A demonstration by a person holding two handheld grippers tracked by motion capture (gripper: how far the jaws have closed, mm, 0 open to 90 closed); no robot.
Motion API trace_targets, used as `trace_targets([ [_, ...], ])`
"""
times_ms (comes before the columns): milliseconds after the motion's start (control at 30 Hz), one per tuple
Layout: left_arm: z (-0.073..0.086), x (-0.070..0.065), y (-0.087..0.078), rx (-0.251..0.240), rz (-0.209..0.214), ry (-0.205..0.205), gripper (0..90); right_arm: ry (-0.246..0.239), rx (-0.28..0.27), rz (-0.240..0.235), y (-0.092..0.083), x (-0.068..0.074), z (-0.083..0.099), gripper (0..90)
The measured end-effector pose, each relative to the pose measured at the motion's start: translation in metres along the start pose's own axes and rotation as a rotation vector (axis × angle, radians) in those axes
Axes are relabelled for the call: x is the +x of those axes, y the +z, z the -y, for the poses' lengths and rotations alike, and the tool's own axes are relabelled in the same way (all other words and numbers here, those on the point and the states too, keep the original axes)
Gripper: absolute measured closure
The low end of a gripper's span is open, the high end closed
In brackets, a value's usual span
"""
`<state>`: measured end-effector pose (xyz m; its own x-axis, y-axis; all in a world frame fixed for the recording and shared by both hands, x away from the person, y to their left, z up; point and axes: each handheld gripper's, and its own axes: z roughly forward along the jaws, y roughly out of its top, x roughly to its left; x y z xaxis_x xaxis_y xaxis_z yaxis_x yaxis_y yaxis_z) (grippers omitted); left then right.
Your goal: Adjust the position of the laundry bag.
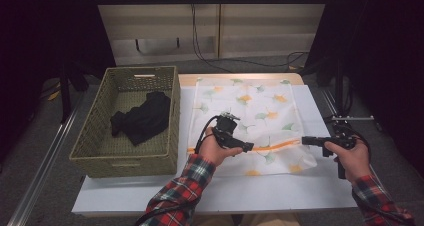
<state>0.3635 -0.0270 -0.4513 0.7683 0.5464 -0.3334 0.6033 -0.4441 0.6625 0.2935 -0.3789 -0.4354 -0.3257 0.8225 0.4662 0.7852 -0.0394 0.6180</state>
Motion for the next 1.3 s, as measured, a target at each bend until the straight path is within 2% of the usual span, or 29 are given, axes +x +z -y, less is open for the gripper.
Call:
trace_targets([
  [67, -0.001, -0.002, 0.002, 0.003, -0.006, 0.015, 8.5, 0.001, 0.002, -0.004, 0.0, 0.0, -0.001, 86.7],
  [133, -0.003, -0.004, 0.004, 0.012, 0.008, 0.036, 10.5, -0.003, -0.001, -0.006, 0.001, 0.0, -0.001, 86.7],
  [167, -0.003, -0.005, 0.006, 0.012, 0.016, 0.032, 11.2, -0.005, 0.001, -0.008, 0.001, 0.0, -0.001, 86.7],
  [233, -0.005, -0.007, 0.007, 0.029, 0.011, 0.062, 13.3, -0.008, -0.001, -0.011, 0.002, 0.0, -0.002, 86.6],
  [267, -0.006, -0.008, 0.009, 0.018, 0.015, 0.068, 14.4, -0.009, -0.001, -0.011, 0.002, 0.001, -0.002, 86.6],
  [433, -0.011, -0.015, 0.013, 0.028, 0.024, 0.078, 19.9, -0.01, -0.002, -0.014, 0.002, 0.002, -0.003, 86.7],
  [467, -0.012, -0.017, 0.015, 0.017, 0.04, 0.069, 20.7, -0.009, -0.002, -0.014, 0.003, 0.002, -0.003, 86.6],
  [533, -0.015, -0.019, 0.016, 0.026, 0.066, 0.087, 25.9, -0.015, -0.005, -0.016, 0.003, 0.002, -0.004, 86.6],
  [600, -0.015, -0.022, 0.018, 0.009, 0.07, 0.081, 26.7, -0.017, -0.005, -0.015, 0.004, 0.002, -0.004, 86.7],
  [667, -0.017, -0.025, 0.021, 0.007, 0.088, 0.103, 27.6, -0.017, -0.003, -0.017, 0.004, 0.002, -0.004, 86.6],
  [767, -0.02, -0.027, 0.024, 0.017, 0.098, 0.091, 27.7, -0.015, -0.006, -0.021, 0.005, 0.002, -0.004, 86.6],
  [800, -0.02, -0.028, 0.026, 0.0, 0.109, 0.076, 28.3, -0.012, -0.006, -0.021, 0.004, 0.003, -0.004, 86.6],
  [867, -0.021, -0.03, 0.027, 0.013, 0.122, 0.093, 33.5, -0.023, -0.009, -0.022, 0.005, 0.003, -0.004, 86.6],
  [967, -0.022, -0.034, 0.031, 0.0, 0.125, 0.077, 35.2, -0.017, -0.004, -0.026, 0.005, 0.003, -0.004, 86.6],
  [1067, -0.026, -0.036, 0.032, 0.014, 0.113, 0.093, 38.4, -0.014, -0.005, -0.029, 0.005, 0.003, -0.004, 86.6],
  [1167, -0.028, -0.04, 0.035, 0.013, 0.136, 0.093, 41.5, -0.024, -0.007, -0.028, 0.006, 0.002, -0.005, 86.6],
  [1233, -0.029, -0.042, 0.037, 0.014, 0.127, 0.103, 44.5, -0.024, -0.007, -0.032, 0.007, 0.002, -0.005, 86.6],
  [1300, -0.03, -0.045, 0.04, 0.017, 0.139, 0.109, 48.5, -0.024, -0.008, -0.032, 0.006, 0.002, -0.005, 86.6],
])
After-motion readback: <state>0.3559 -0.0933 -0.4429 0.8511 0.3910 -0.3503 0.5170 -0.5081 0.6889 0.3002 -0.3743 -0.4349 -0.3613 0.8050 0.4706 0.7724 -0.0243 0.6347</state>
